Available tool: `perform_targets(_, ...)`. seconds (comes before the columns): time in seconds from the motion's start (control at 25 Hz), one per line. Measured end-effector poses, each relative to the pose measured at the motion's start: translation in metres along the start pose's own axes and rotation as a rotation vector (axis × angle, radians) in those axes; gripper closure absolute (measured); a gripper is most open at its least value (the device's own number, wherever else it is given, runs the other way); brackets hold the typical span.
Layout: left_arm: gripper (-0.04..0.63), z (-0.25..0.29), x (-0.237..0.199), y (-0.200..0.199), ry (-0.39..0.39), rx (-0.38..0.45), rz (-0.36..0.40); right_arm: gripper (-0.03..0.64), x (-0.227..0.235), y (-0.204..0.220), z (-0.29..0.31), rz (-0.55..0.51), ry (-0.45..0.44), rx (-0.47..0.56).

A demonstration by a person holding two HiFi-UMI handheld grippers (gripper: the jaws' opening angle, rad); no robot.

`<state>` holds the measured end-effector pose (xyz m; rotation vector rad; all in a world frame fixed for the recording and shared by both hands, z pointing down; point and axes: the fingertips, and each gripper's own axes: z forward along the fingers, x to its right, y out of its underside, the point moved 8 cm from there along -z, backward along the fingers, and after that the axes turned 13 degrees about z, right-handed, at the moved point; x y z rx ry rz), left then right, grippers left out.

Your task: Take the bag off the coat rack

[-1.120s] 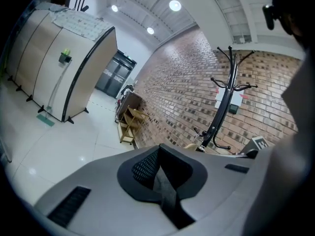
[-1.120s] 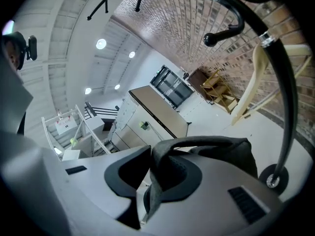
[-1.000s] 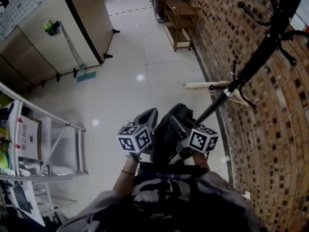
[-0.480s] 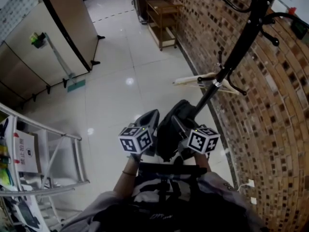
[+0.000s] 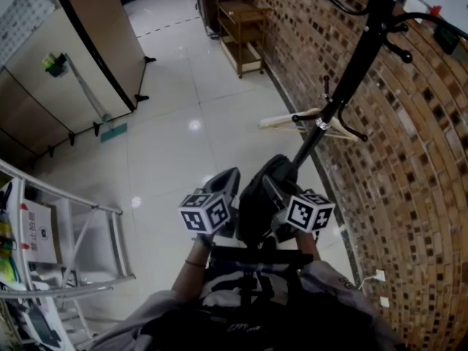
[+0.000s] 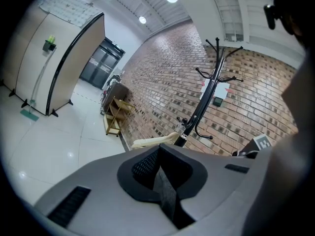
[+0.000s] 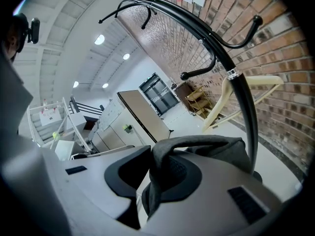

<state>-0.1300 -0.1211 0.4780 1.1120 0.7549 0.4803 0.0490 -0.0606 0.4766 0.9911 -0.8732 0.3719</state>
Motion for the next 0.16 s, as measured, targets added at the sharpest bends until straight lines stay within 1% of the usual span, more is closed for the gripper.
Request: perform_targets(0.16,0.588,0.0003,0.0015,0.0010,0.002,-0.001,-0.007,0.565,-0.0029,0.0025,-0.0021,-0.003,0.009,-0.007)
